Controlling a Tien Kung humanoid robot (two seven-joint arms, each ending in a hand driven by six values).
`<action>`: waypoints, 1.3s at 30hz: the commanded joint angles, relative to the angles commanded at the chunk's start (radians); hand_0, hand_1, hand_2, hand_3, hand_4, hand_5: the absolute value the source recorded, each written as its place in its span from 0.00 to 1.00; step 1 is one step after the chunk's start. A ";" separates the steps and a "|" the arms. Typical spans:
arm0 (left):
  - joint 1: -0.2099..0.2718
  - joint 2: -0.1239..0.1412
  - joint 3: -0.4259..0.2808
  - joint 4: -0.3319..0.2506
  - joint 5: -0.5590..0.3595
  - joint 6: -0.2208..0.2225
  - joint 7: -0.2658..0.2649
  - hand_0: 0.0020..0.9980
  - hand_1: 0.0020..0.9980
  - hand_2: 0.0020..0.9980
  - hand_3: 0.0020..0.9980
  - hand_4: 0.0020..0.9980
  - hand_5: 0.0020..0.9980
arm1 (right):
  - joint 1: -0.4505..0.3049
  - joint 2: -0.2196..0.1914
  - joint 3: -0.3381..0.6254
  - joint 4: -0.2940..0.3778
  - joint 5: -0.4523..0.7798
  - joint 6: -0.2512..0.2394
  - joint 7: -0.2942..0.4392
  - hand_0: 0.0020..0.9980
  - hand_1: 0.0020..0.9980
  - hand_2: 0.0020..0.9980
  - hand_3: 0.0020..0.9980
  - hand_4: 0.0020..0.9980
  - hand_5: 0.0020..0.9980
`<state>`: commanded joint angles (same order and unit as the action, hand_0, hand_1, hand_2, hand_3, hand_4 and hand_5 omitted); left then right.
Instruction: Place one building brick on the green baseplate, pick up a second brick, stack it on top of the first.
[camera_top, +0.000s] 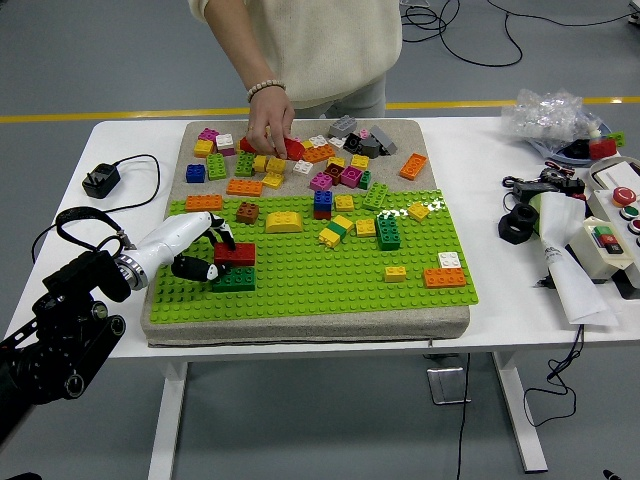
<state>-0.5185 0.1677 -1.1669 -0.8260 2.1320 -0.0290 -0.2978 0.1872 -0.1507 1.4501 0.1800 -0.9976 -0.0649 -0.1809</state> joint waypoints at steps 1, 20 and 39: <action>0.001 -0.001 0.001 0.000 0.001 0.000 0.000 0.63 0.54 0.51 0.49 0.60 0.00 | 0.000 0.000 0.000 0.000 0.000 0.000 0.000 0.79 0.74 0.78 0.74 0.92 0.64; 0.005 -0.003 0.001 0.005 0.005 -0.004 0.000 0.64 0.55 0.51 0.49 0.61 0.00 | -0.001 0.001 -0.002 0.000 0.000 -0.005 0.001 0.79 0.74 0.78 0.74 0.92 0.63; -0.007 -0.012 -0.001 0.038 0.001 0.008 0.000 0.66 0.56 0.52 0.50 0.64 0.01 | -0.001 0.001 -0.009 0.000 0.000 -0.005 -0.001 0.79 0.74 0.78 0.74 0.92 0.63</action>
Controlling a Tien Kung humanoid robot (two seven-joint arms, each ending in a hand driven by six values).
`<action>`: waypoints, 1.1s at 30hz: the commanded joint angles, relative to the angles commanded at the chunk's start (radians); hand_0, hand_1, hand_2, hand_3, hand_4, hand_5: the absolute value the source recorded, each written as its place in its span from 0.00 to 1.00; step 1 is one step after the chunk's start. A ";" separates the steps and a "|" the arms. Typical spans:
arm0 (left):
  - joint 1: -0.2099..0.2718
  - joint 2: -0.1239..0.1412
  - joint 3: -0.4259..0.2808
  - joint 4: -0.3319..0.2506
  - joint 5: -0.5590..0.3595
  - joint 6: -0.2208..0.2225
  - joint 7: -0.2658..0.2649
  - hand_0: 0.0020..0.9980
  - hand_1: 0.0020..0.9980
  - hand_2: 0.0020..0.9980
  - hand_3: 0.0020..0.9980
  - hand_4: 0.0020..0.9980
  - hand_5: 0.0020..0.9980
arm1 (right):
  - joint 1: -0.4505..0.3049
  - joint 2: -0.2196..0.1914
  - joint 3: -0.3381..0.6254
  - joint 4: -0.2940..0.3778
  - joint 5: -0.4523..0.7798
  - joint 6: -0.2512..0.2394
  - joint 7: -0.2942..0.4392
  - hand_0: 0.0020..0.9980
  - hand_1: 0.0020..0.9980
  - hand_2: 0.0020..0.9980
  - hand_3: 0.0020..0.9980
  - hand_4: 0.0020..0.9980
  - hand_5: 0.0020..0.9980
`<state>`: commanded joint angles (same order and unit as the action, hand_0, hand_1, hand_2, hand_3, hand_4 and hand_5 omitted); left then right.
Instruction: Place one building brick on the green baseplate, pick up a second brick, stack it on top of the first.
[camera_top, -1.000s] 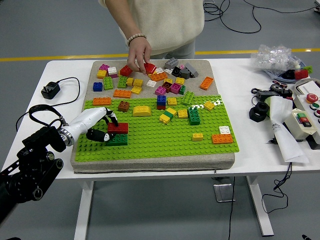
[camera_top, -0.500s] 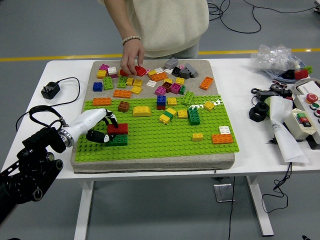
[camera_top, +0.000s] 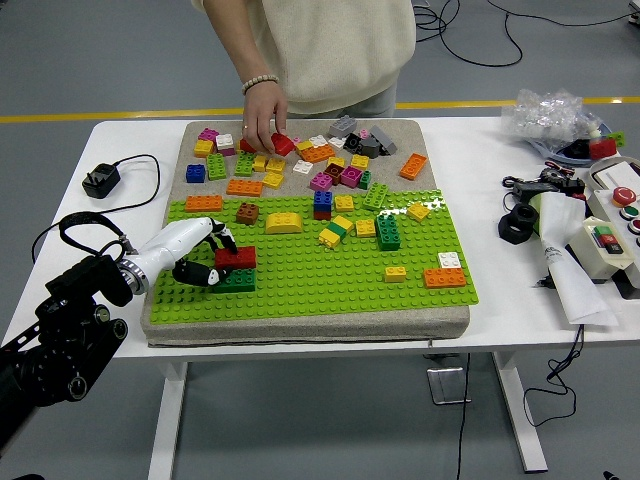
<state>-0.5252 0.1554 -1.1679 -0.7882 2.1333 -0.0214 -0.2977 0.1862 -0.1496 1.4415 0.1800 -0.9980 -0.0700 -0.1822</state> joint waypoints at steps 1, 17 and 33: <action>-0.002 -0.001 -0.001 0.002 0.000 0.001 0.000 0.66 0.56 0.52 0.50 0.64 0.01 | 0.000 0.000 0.000 0.000 0.000 0.000 0.000 0.79 0.74 0.78 0.74 0.92 0.63; -0.003 -0.002 -0.002 0.013 0.001 -0.004 -0.002 0.67 0.57 0.52 0.51 0.66 0.02 | -0.001 0.000 0.004 0.000 0.001 0.003 0.000 0.79 0.74 0.78 0.73 0.92 0.63; -0.001 0.000 -0.008 0.004 -0.002 -0.020 -0.009 0.72 0.60 0.53 0.52 0.70 0.04 | -0.001 0.001 0.004 0.000 0.004 0.004 0.001 0.79 0.74 0.78 0.73 0.92 0.64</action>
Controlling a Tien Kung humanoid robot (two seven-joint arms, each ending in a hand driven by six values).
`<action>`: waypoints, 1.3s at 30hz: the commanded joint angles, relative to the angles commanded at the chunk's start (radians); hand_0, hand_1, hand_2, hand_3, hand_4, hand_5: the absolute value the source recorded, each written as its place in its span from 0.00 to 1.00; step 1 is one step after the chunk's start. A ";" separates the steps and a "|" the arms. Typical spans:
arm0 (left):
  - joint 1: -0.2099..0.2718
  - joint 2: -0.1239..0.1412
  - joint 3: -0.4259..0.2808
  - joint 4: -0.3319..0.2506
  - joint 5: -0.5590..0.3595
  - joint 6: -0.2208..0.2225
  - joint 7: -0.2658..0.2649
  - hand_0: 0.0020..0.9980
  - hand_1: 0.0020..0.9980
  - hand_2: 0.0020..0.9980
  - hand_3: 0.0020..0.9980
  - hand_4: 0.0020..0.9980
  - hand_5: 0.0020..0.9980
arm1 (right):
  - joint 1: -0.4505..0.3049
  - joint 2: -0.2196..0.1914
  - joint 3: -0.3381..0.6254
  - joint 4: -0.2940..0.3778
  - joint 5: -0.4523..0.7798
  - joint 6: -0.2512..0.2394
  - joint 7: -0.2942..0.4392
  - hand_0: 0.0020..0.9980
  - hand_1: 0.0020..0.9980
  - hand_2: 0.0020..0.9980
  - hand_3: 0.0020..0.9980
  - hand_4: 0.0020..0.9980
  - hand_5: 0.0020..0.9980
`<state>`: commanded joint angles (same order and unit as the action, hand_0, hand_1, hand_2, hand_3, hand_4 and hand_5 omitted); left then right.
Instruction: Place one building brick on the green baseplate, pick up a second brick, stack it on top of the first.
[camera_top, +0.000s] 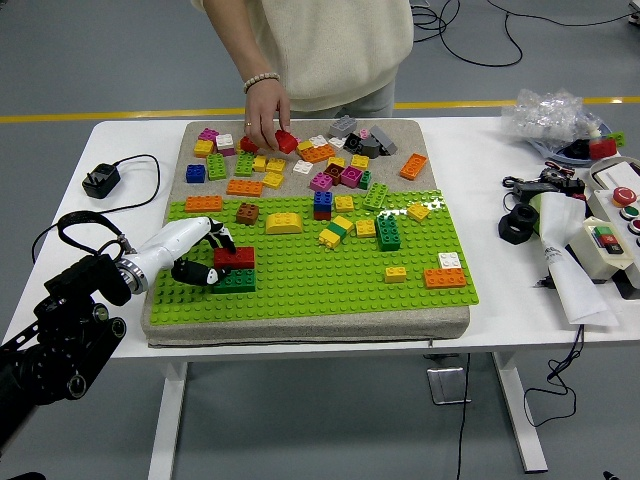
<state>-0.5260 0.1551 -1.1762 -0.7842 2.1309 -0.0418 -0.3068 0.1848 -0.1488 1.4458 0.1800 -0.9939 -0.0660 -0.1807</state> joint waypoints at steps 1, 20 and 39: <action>0.000 0.000 0.000 0.000 0.000 0.000 0.000 0.72 0.60 0.53 0.52 0.70 0.04 | 0.000 0.000 0.000 0.000 0.000 0.000 0.000 0.79 0.74 0.78 0.73 0.92 0.64; -0.008 0.000 -0.009 0.005 -0.001 -0.005 0.000 0.77 0.62 0.54 0.54 0.72 0.05 | 0.003 -0.001 0.002 0.000 0.002 0.003 0.002 0.79 0.73 0.78 0.73 0.92 0.63; -0.009 0.001 -0.010 0.009 0.007 -0.032 -0.001 0.82 0.67 0.56 0.57 0.77 0.08 | 0.003 -0.001 0.000 0.000 0.003 0.003 0.002 0.79 0.73 0.78 0.72 0.92 0.64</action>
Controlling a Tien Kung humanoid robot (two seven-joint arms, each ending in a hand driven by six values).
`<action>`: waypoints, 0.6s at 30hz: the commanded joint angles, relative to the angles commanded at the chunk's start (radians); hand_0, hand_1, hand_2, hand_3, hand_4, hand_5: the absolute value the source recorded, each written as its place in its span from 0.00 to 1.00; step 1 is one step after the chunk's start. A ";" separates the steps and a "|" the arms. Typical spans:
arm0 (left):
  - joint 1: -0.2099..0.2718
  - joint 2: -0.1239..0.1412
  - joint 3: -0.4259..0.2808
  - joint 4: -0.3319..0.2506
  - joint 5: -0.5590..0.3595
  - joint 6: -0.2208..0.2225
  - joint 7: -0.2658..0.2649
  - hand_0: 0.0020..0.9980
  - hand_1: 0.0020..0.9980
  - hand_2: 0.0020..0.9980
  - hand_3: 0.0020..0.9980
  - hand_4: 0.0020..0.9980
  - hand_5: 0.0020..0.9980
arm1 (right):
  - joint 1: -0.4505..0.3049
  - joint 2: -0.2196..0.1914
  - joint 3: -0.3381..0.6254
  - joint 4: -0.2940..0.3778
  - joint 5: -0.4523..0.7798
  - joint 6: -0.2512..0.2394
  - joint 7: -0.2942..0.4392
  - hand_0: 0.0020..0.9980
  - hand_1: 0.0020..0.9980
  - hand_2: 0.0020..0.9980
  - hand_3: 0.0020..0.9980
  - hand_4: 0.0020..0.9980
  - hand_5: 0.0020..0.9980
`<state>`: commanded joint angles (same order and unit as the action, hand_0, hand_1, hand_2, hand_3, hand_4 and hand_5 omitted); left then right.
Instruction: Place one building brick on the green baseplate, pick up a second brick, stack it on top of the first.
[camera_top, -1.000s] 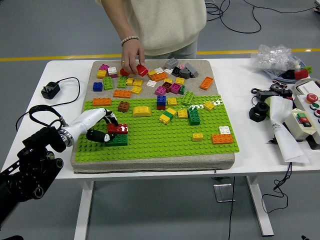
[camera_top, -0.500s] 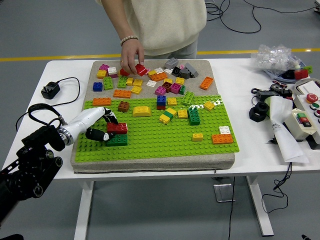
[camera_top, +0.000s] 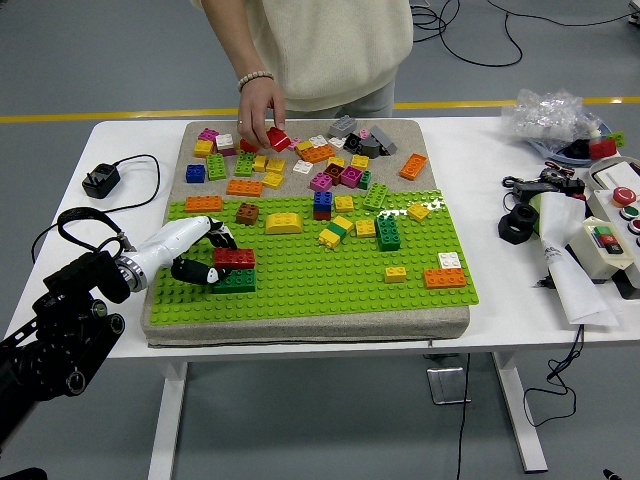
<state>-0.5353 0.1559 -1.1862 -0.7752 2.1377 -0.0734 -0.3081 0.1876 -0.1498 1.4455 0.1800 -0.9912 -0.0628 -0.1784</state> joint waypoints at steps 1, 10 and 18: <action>0.000 0.000 0.000 0.000 0.000 -0.002 -0.001 0.82 0.67 0.56 0.57 0.77 0.08 | 0.000 0.000 0.000 0.000 0.000 0.000 0.000 0.79 0.73 0.78 0.72 0.92 0.64; 0.000 0.000 -0.002 0.001 -0.002 -0.008 -0.005 0.84 0.73 0.64 0.61 0.81 0.10 | -0.001 0.001 -0.001 0.000 -0.002 0.001 0.001 0.79 0.73 0.78 0.72 0.92 0.64; -0.001 0.000 -0.004 0.001 -0.002 -0.007 -0.004 0.85 0.75 0.78 0.63 0.85 0.12 | -0.001 0.001 -0.002 0.000 -0.003 0.001 0.000 0.79 0.73 0.78 0.71 0.92 0.64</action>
<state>-0.5367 0.1560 -1.1900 -0.7746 2.1356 -0.0805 -0.3124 0.1871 -0.1493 1.4436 0.1800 -0.9939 -0.0614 -0.1780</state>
